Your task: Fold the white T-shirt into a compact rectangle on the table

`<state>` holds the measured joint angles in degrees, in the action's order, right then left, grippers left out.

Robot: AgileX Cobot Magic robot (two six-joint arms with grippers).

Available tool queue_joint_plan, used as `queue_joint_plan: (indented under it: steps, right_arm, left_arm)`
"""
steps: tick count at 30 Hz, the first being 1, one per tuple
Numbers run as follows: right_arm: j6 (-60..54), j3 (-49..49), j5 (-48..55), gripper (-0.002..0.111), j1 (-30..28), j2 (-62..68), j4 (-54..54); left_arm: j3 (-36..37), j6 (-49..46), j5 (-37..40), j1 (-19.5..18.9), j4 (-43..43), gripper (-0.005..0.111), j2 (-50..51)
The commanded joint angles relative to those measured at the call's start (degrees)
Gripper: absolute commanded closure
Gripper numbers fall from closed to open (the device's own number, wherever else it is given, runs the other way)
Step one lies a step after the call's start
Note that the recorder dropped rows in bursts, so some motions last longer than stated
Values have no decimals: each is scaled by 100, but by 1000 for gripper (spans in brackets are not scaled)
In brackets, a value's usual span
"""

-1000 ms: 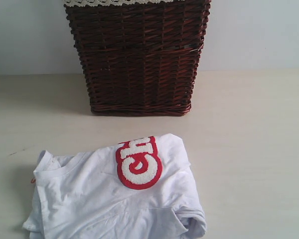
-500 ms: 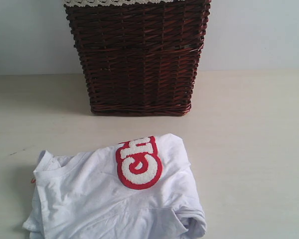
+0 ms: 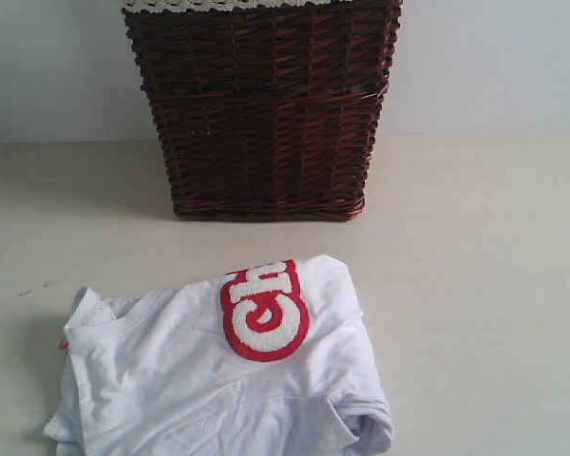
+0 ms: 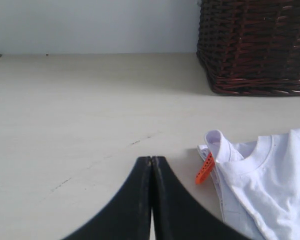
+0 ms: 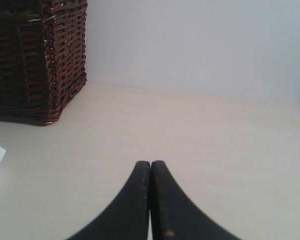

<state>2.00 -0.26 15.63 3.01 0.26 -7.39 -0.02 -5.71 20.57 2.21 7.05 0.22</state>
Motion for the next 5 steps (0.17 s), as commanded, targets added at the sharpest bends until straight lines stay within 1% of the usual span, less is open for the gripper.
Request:
queue_joint_plan:
  steps: [1, 5]
  right_arm:
    - [-26, 26, -36, 108, -34, -26, -5]
    - [-26, 26, -36, 108, -34, -26, -5]
  left_arm:
    - [2, 7, -33, -20, -14, 107, -22]
    - [2, 7, -33, -20, -14, 107, -22]
